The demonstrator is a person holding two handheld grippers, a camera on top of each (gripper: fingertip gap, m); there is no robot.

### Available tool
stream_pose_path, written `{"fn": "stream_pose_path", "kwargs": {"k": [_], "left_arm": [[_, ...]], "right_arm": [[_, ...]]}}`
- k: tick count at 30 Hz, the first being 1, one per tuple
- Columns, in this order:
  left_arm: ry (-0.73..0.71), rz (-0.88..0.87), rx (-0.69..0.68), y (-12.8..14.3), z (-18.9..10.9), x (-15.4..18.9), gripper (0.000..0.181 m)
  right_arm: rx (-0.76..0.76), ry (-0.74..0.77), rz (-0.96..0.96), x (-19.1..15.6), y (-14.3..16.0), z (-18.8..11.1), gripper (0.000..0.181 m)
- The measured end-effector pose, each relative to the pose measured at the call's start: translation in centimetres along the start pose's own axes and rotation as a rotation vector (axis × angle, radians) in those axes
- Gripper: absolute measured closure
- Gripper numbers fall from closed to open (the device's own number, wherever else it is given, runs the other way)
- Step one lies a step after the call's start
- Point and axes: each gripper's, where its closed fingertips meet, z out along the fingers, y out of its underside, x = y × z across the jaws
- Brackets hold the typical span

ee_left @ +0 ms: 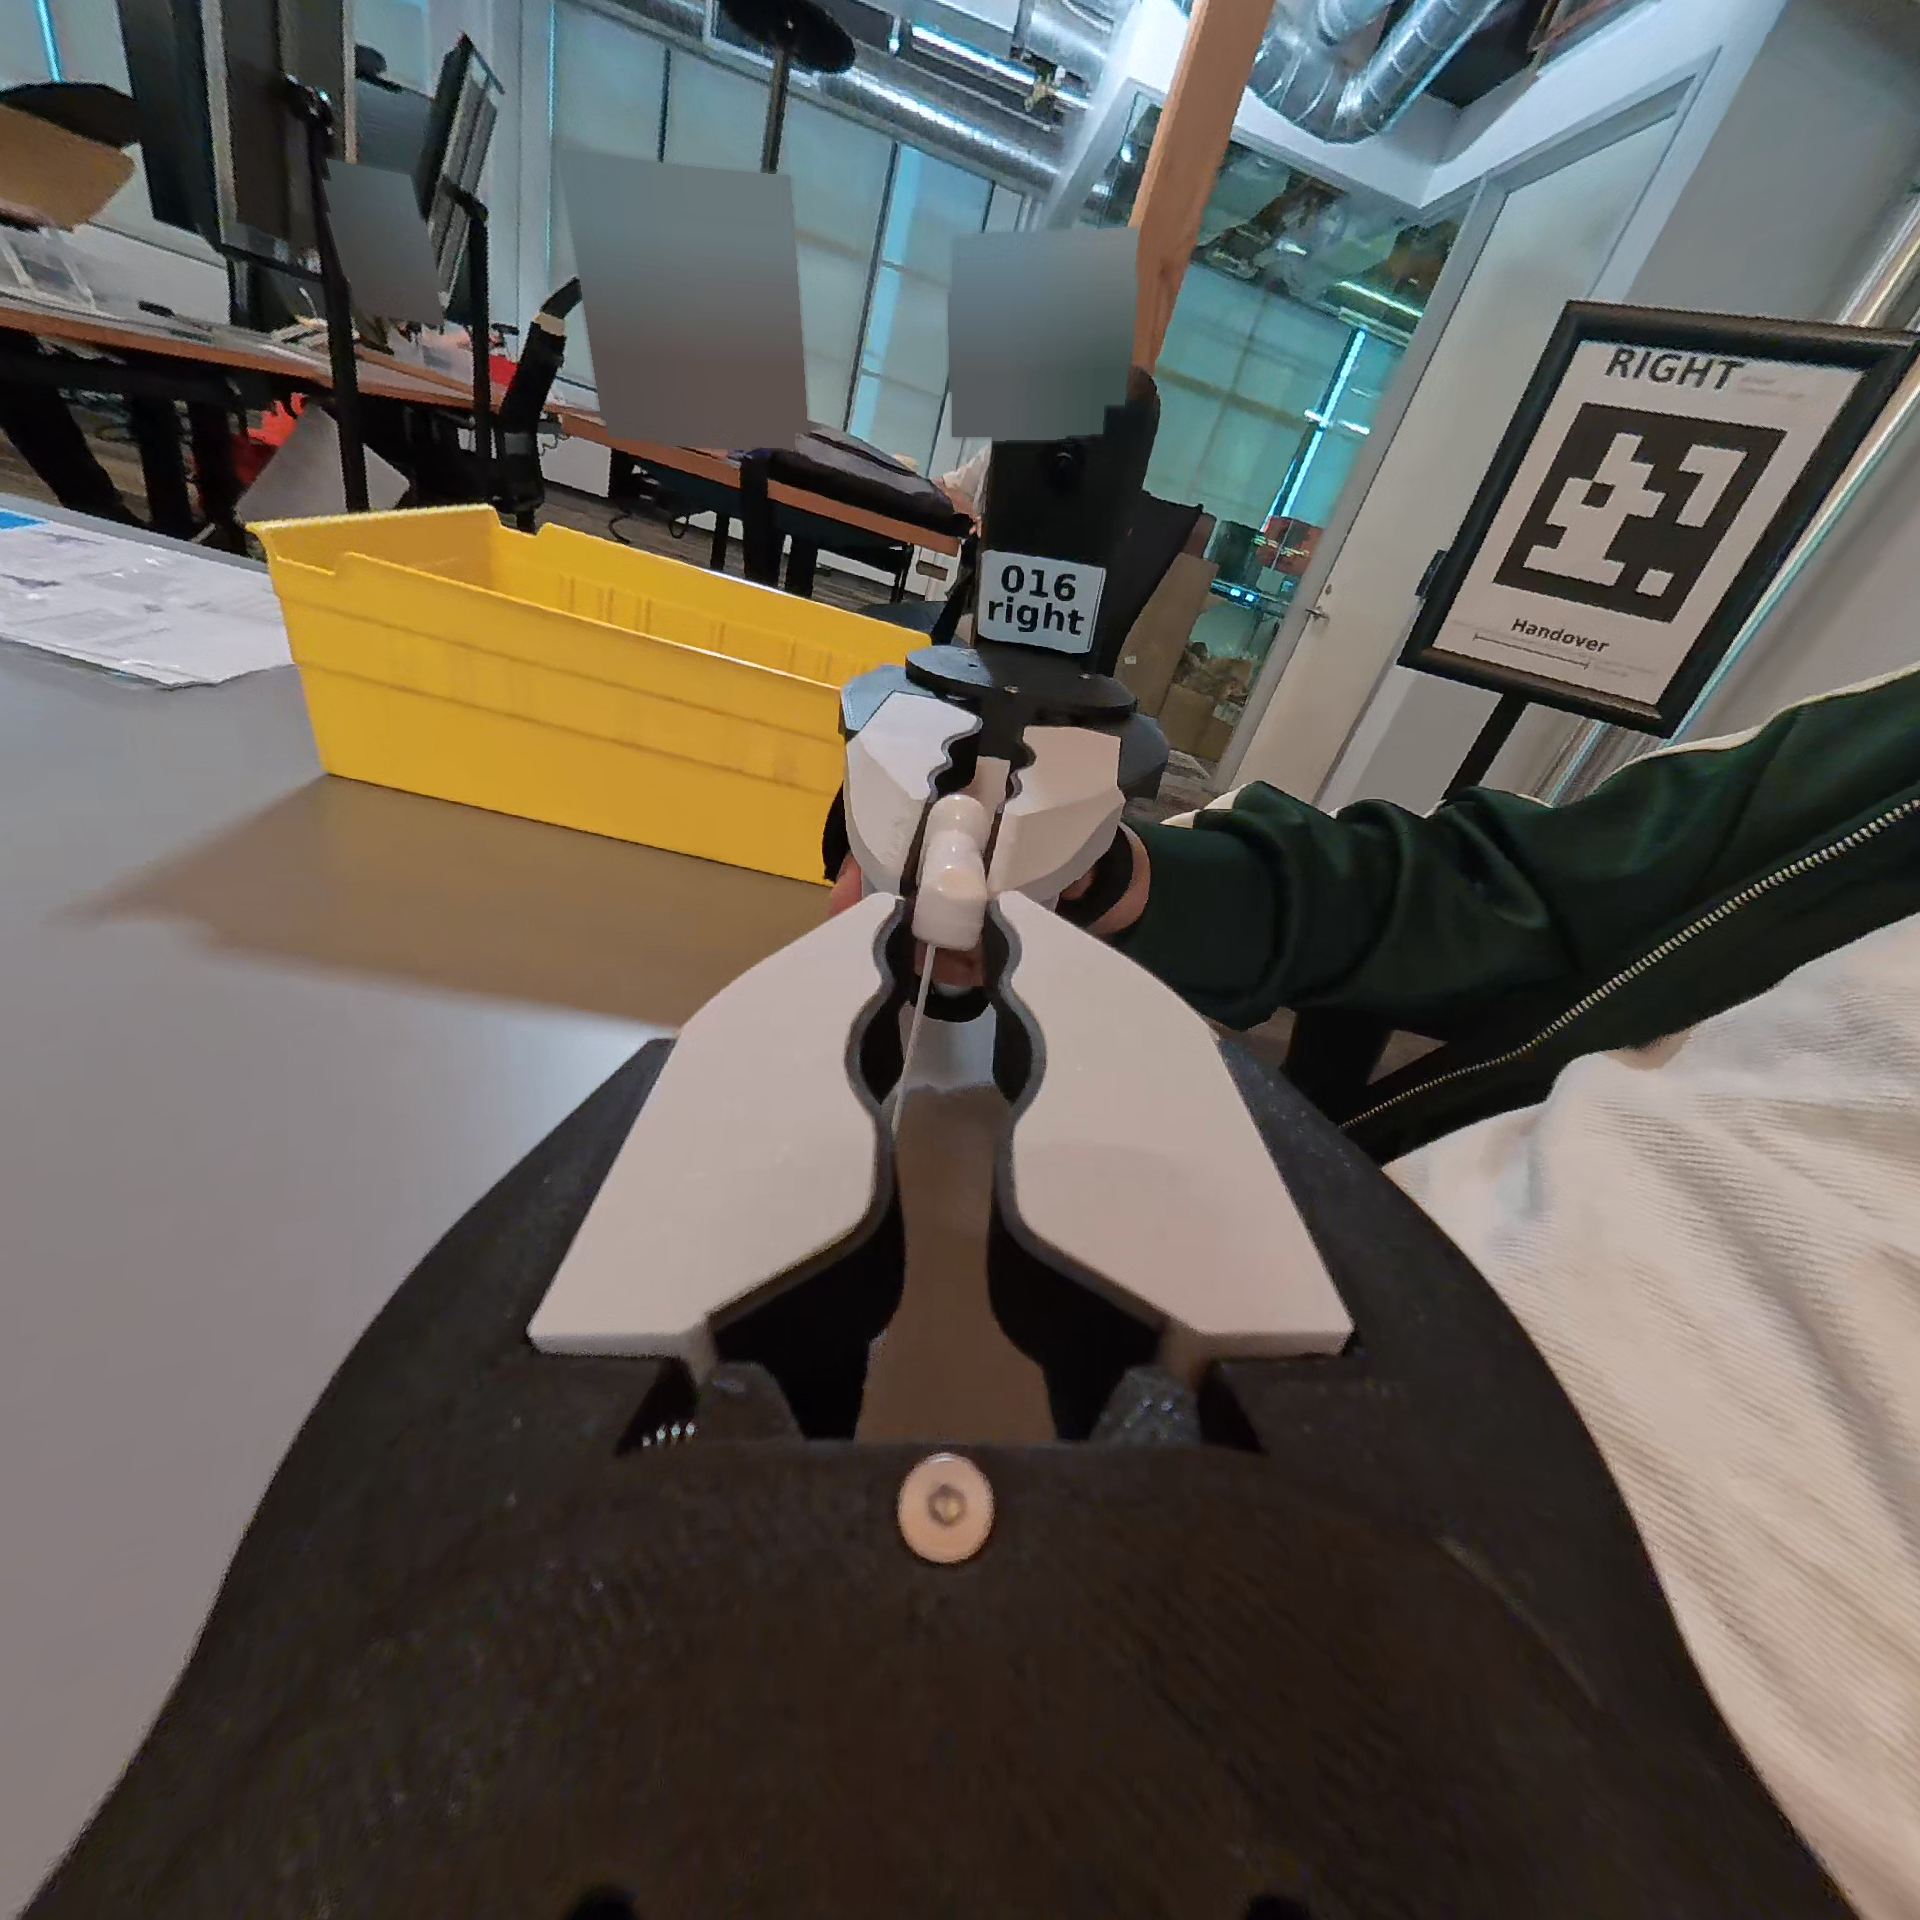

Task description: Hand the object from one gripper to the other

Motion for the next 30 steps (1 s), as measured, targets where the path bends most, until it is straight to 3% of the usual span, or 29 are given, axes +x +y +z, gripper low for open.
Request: {"fn": "stream_pose_path", "kwargs": {"k": [1,3,4,6,8,10,15,21,25,30], "left_arm": [[-0.007,-0.003,-0.002,0.0,0.1,-0.1,0.171],[-0.044,-0.01,0.029,-0.5,-0.1,-0.6,0.171],[-0.064,-0.016,0.053,-0.9,-0.4,-0.9,0.171],[-0.113,-0.029,0.079,-1.4,-1.2,-1.5,0.171],[-0.174,-0.035,0.083,-1.5,-2.1,-2.4,0.17],[-0.208,-0.057,0.09,-1.5,-2.7,-2.9,0.17],[-0.267,-0.073,0.079,-1.3,-2.9,-3.3,0.17],[-0.334,0.044,0.016,-1.0,-2.0,-2.4,0.17],[-0.314,0.079,-0.001,-0.9,-1.0,-1.5,0.17],[-0.295,0.151,-0.007,-0.6,-0.8,-1.3,0.17]], "right_arm": [[-0.003,0.036,-0.021,0.6,0.2,-0.1,0.162],[0.078,0.264,-0.145,3.3,-1.5,-0.7,0.07],[0.128,0.371,-0.264,3.9,-3.0,-1.5,0.057],[0.132,0.535,-0.51,3.7,-5.1,-2.8,0.064],[0.024,0.651,-0.74,3.3,-5.4,-3.0,0.09],[-0.124,0.677,-0.92,2.8,-3.9,-1.8,0.11],[-0.331,0.713,-1.196,2.3,-1.8,1.5,0.126],[-0.363,0.717,-1.165,2.3,-1.4,1.8,0.131],[-0.397,0.713,-1.147,2.9,-1.0,1.2,0.155],[-0.383,0.685,-1.104,2.8,-0.9,1.1,0.155]]}}
